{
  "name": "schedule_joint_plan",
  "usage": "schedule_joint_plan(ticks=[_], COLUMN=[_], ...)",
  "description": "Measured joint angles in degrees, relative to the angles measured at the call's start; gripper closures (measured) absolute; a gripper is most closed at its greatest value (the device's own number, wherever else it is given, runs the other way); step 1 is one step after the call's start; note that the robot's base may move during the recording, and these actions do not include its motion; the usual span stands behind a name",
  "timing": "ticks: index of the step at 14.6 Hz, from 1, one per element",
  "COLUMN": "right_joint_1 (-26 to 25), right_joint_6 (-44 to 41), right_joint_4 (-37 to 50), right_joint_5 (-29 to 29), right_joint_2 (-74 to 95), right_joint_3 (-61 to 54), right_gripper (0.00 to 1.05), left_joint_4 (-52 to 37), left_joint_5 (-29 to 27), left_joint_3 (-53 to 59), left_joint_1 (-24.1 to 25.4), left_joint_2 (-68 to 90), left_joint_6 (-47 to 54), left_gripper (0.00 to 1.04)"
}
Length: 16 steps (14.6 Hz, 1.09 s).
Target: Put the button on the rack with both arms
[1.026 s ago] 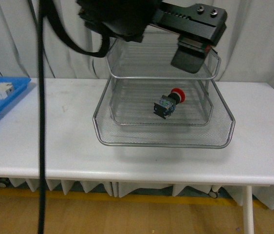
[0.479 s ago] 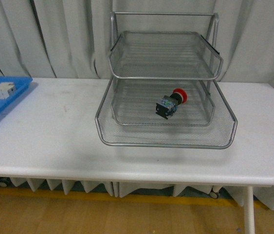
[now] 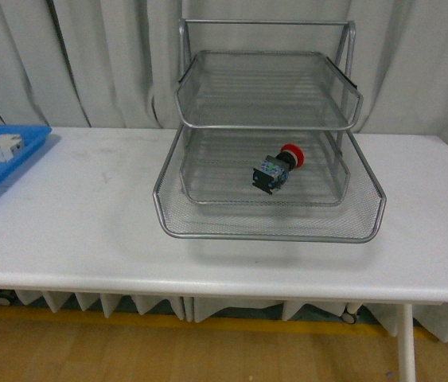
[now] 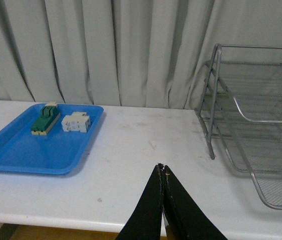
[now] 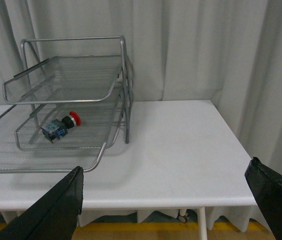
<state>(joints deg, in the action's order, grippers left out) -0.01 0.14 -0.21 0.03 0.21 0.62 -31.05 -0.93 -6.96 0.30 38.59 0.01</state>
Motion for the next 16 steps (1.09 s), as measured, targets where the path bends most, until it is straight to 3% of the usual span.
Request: schedule_joint_plan(ticks=[7, 8, 16], right_joint_1=[0.0, 0.0, 0.0], right_joint_6=[0.02, 0.0, 0.0], right_joint_4=[0.0, 0.0, 0.0], right_joint_5=[0.0, -0.02, 0.0], right_joint_2=[0.02, 0.0, 0.0], right_joint_3=[0.0, 0.0, 0.0], right_gripper=[0.06, 0.06, 0.06], left_joint_4=[8.57, 6.12, 18.47], left_joint_5=[0.94, 0.94, 0.94], left_joint_3=[4.59, 6.29, 6.47], left_joint_1=[-0.46, -0.46, -0.46], left_joint_2=[-13.73, -14.27, -26.27], left_joint_6=[0.02, 0.02, 0.02], left_gripper=[1.03, 1.03, 1.03])
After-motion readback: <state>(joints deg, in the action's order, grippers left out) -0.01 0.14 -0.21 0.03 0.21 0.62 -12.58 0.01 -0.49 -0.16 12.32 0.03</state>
